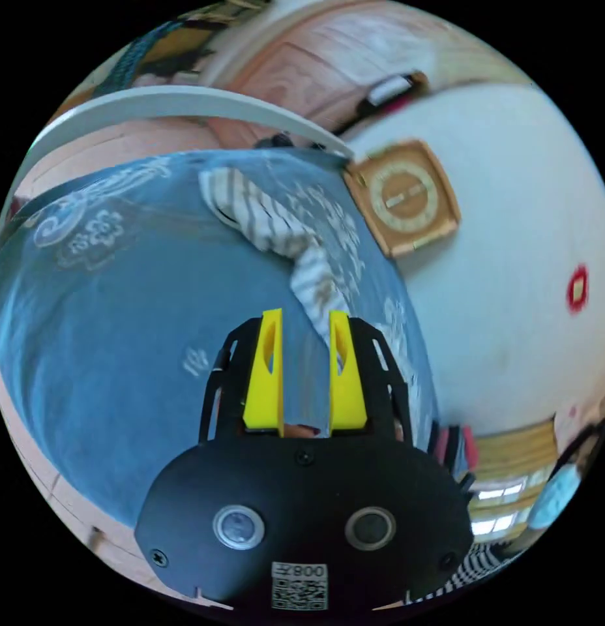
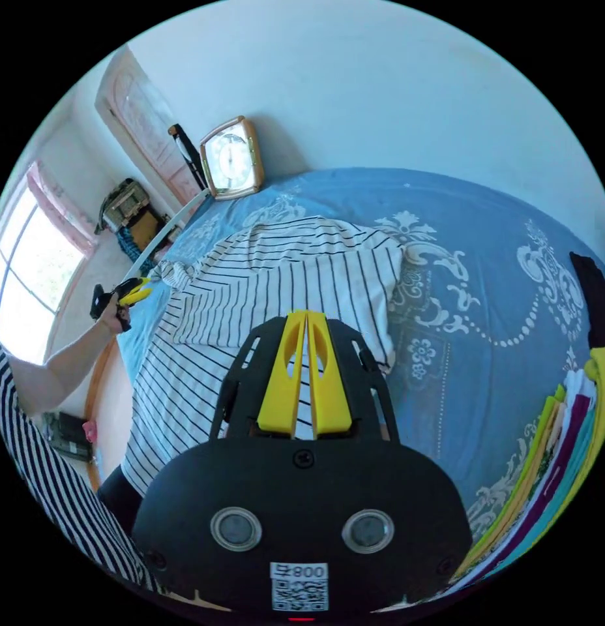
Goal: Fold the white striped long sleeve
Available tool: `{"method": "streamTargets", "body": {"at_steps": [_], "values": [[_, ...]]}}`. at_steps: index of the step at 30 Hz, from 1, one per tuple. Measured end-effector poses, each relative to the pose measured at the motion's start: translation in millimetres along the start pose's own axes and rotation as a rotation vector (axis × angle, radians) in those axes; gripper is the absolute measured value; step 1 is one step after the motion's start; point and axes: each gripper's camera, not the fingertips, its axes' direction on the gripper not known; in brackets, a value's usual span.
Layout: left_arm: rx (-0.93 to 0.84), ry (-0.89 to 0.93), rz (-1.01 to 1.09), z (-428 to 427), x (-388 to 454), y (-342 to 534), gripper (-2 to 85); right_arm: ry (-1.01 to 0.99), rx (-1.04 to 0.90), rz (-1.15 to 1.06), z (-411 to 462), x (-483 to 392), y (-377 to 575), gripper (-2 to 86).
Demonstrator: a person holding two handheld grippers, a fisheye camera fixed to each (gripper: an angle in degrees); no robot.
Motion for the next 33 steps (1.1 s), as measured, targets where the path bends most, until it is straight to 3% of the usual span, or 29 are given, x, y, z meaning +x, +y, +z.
{"method": "streamTargets", "body": {"at_steps": [3,5,9,12,16,20,23,25,33], "values": [[0.110,0.092,-0.193,-37.2,-51.8,-32.6,10.5,-0.069,-0.070,-0.040,21.0,-20.3,-14.9,0.1],[0.183,0.047,-0.242,-64.6,-71.9,-49.7,9.6,-0.043,-0.095,-0.054,30.0,-31.8,-21.9,0.1],[0.111,-0.035,-0.242,-87.7,-85.6,-68.9,4.8,-0.056,-0.139,-0.075,49.9,-52.1,-39.2,0.1],[0.134,0.011,-0.122,-119.8,-71.4,-72.8,2.9,-0.110,-0.143,-0.099,59.6,-65.8,-52.1,0.2],[0.148,0.324,0.183,-175.4,-18.0,-56.0,2.1,-0.201,-0.147,-0.148,74.0,-89.2,-69.6,0.6],[0.005,0.495,0.504,-217.1,46.0,2.3,1.8,-0.399,-0.146,-0.163,89.0,-109.2,-84.4,1.8],[-0.115,0.557,0.604,-226.6,70.3,53.8,1.7,-0.609,-0.148,-0.137,103.7,-121.7,-96.3,3.9],[-0.178,0.529,0.652,-227.8,82.5,87.2,1.7,-0.746,-0.173,-0.100,116.6,-127.3,-103.8,5.9],[-0.391,0.171,0.922,-193.0,126.2,260.8,1.6,-0.759,-0.351,0.097,164.8,-100.8,-94.4,7.5]]}}
